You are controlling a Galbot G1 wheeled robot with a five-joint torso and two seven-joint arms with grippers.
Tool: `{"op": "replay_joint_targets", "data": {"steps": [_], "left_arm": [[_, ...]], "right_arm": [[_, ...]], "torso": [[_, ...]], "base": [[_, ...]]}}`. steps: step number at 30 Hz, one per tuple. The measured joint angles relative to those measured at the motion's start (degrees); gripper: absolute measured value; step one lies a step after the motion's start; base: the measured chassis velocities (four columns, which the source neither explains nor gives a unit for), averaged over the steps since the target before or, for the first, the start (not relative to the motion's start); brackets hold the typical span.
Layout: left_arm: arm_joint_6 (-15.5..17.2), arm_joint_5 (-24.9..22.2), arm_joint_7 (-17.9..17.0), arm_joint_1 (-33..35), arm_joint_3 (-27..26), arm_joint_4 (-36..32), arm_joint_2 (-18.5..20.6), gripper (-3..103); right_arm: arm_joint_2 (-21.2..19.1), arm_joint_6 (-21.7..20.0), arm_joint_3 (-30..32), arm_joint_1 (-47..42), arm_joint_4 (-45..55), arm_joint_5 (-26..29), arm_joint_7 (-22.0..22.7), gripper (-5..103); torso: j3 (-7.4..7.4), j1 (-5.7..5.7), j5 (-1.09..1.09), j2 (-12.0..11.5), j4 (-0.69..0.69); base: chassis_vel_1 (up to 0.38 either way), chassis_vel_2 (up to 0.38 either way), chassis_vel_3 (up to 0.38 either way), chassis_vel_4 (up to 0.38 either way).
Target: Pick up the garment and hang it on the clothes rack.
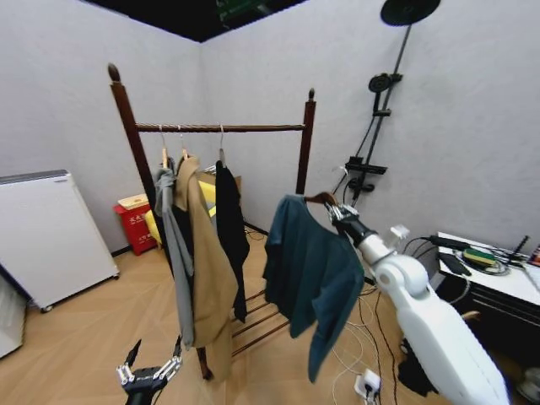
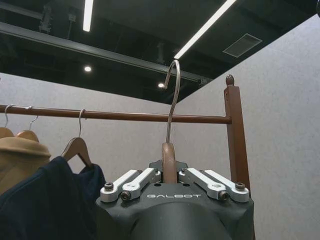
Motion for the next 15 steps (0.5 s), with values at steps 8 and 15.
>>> {"op": "replay_joint_targets", "data": {"steps": [8, 15], "left_arm": [[0.0, 0.0, 0.02, 0.0, 0.01, 0.0, 0.0, 100], [0.0, 0.0, 0.02, 0.0, 0.01, 0.0, 0.0, 100]], "right_arm": [[3.06, -0.81, -12.24, 19.7, -12.99, 0.07, 2.94, 9], [6.58, -2.27, -16.2, 24.2, -16.26, -0.43, 4.36, 9]], "torso": [[0.02, 0.04, -0.03, 0.05, 0.01], [0.04, 0.04, -0.01, 0.05, 0.02]], "base": [[0.0, 0.0, 0.0, 0.0], [0.0, 0.0, 0.0, 0.0]]}}
